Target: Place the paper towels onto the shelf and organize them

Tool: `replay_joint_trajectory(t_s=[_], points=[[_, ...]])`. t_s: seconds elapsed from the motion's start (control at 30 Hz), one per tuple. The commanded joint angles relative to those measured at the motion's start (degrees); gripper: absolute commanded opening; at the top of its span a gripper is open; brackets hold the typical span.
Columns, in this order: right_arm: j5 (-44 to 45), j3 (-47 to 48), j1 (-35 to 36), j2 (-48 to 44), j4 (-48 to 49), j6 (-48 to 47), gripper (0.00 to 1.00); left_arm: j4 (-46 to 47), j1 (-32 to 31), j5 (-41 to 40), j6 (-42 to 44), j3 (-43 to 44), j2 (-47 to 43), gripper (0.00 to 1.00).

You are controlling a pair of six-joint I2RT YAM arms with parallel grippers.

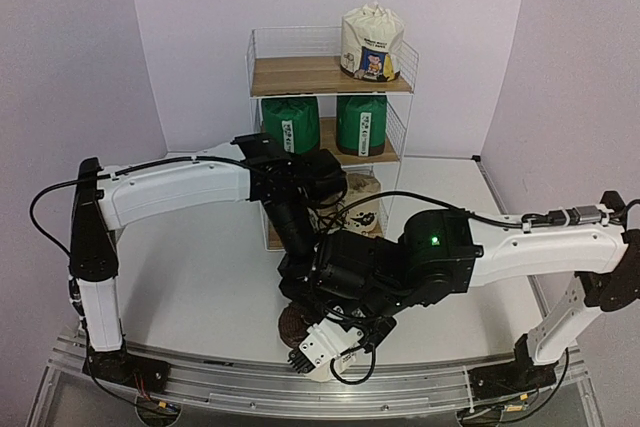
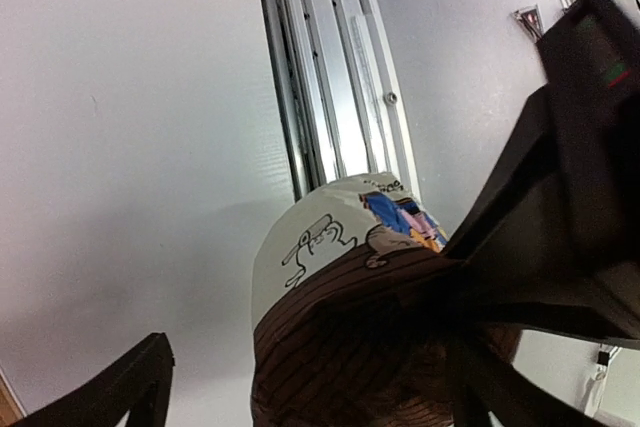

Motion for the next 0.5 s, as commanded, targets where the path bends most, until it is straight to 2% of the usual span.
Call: replay_joint_trajectory(t_s=[0.0, 0.23, 0.47], points=[[3.1, -0.9, 0.0, -2.6, 1.0, 0.5, 0.00, 5.5, -0.6, -1.7, -6.3, 2.2, -8.6, 1.00], [9.2, -1.1, 0.0, -6.2, 1.2, 2.8, 0.00, 14.0, -0.6, -15.6, -16.9, -1.4, -19.0, 1.00], [15.5, 1.2, -0.1, -8.8, 2.4, 7.0, 0.00, 25.7, -0.6, -39.3, -32.5, -9.1, -30.7, 1.00]])
